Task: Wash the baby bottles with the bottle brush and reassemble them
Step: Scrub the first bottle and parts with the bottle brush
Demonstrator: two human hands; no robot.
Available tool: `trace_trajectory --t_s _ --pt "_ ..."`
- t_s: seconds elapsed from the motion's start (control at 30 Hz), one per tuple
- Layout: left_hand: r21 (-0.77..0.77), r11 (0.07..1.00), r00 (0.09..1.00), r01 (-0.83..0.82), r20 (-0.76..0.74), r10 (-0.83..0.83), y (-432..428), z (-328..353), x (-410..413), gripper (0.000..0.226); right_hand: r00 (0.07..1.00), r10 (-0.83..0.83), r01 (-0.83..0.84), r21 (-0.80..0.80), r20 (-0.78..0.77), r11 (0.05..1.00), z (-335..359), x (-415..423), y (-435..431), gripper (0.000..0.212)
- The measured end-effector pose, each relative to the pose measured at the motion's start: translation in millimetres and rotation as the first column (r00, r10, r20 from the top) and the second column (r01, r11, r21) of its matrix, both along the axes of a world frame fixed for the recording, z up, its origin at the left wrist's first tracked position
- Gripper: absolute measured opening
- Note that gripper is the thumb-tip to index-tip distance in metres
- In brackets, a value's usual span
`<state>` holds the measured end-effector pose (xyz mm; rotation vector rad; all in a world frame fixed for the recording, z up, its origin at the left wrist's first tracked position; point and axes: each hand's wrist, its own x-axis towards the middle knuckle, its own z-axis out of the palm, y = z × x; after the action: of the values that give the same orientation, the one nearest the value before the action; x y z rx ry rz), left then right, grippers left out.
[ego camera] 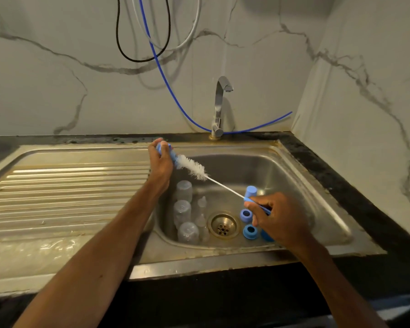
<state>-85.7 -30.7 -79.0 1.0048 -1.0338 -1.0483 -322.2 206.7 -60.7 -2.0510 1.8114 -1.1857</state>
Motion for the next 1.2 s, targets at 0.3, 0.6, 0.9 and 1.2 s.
trace_trajectory --t_s 0.3,0.6,0.9,1.2 --pt "0.133 0.991 0.987 -0.012 -0.16 0.033 -9 3 26 0.029 0.821 -0.105 -0.214 0.474 0.561 0.854 19 -7 5 0.044" --pt "0.028 0.98 0.975 0.198 -0.111 -0.194 8 2 11 0.054 0.817 -0.022 -0.211 0.335 0.576 0.918 25 -11 -7 0.031" --pt "0.114 0.849 0.775 0.516 -0.485 -0.406 25 22 0 0.054 0.783 0.019 -0.396 0.473 0.622 0.787 30 26 -45 0.025" --pt "0.165 0.869 0.793 0.467 -0.512 -0.33 21 20 8 0.043 0.863 0.114 -0.368 0.458 0.493 0.809 35 32 -87 0.03"
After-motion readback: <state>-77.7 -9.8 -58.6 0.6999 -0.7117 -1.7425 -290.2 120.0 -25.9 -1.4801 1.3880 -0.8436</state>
